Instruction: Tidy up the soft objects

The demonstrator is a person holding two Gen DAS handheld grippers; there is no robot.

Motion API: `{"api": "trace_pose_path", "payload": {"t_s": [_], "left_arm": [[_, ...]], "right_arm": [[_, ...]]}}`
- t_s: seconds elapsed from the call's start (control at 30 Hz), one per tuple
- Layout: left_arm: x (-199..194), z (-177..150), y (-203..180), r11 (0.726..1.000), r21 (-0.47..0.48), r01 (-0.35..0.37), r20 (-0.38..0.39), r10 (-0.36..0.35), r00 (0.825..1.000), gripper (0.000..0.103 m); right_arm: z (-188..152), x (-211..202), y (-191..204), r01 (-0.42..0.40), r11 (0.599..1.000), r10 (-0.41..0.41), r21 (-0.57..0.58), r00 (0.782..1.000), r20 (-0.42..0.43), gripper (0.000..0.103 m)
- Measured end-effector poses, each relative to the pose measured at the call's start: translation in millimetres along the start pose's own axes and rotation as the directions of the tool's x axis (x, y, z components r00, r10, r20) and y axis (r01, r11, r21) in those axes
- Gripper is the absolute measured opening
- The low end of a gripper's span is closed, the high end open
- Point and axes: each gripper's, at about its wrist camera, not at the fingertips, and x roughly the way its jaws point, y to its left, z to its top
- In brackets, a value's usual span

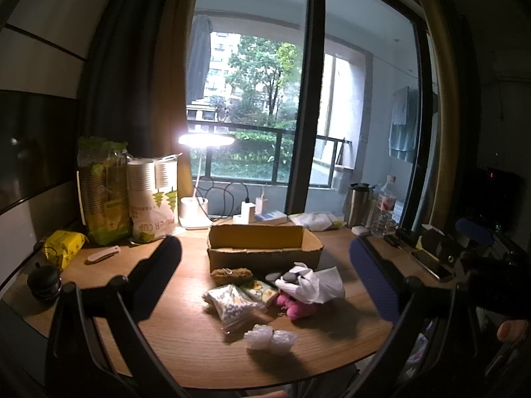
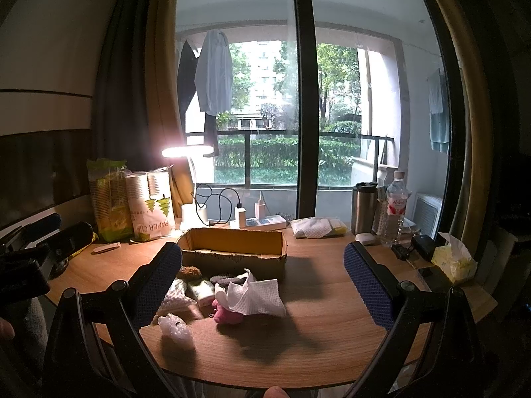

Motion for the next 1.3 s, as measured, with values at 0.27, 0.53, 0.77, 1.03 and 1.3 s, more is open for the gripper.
{"api": "trace_pose_path", "payload": {"t_s": [0.27, 0.53, 0.77, 1.03, 1.3], "left_arm": [[20, -8, 3, 1.0, 0.007, -0.005, -0.041, 0.006, 0.999, 0.102], [70, -37, 7, 1.0, 0.011, -0.006, -0.197, 0.008, 0.98, 0.102], [115, -69, 11, 1.0, 0.008, -0.005, -0.327, 0.007, 0.945, 0.102], [160, -105, 11, 1.0, 0.004, 0.012, -0.467, -0.008, 0.884, 0.102], [178, -122, 10, 0.999, 0.027, 0.036, -0.539, -0.016, 0.842, 0.098]], "right_arm": [[-3, 16, -4, -0.004, 1.0, 0.004, 0.01, 0.999, -0.036, 0.1], [-26, 58, -13, -0.008, 0.999, 0.013, 0.036, 0.99, -0.143, 0.1], [-49, 99, -19, -0.014, 0.999, 0.026, 0.053, 0.97, -0.242, 0.1], [-70, 142, -25, -0.02, 0.997, 0.044, 0.074, 0.941, -0.336, 0.1], [-85, 179, -22, -0.071, 0.994, 0.1, 0.087, 0.908, -0.406, 0.1]]}}
